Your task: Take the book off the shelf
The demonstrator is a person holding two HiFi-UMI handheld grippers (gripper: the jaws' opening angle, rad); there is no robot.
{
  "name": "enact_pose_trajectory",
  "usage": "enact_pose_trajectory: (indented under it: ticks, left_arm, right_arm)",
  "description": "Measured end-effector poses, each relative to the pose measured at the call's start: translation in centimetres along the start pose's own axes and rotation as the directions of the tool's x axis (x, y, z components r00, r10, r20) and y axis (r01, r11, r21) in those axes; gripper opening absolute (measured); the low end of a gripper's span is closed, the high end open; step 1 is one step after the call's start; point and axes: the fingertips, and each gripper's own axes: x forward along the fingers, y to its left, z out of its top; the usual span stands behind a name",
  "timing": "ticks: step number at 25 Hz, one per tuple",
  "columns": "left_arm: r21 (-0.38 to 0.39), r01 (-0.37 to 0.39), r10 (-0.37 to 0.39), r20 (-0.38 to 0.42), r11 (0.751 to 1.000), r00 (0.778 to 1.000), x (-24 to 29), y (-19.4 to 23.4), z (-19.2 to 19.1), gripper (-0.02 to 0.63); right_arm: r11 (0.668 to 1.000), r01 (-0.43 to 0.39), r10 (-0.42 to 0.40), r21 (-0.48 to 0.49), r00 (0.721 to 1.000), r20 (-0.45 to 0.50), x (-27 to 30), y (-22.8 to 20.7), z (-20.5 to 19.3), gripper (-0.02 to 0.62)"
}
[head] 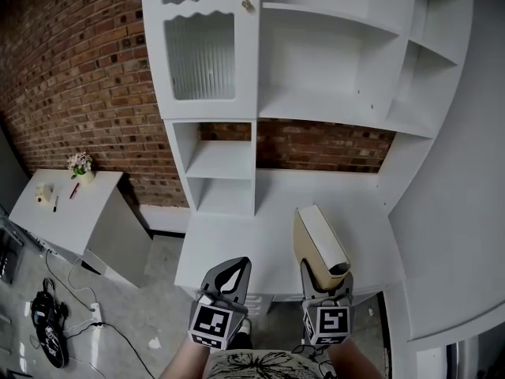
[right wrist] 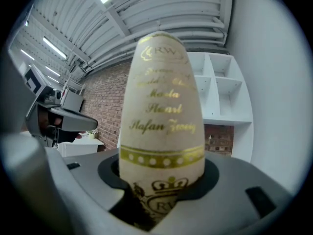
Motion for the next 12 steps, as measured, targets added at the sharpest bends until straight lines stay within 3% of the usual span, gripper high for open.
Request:
enact_pose_trajectory:
  ticks: [12]
  left_arm:
    - [-0.008,-0.011,0.011,-0.012,1.0,1.0,-0.44,0.45,-0.7,0.015]
  right_arm:
    - [0.999,-0.012,0.012,0.036,1.0,-0.018,0.41,0.29,-0.52,0.235]
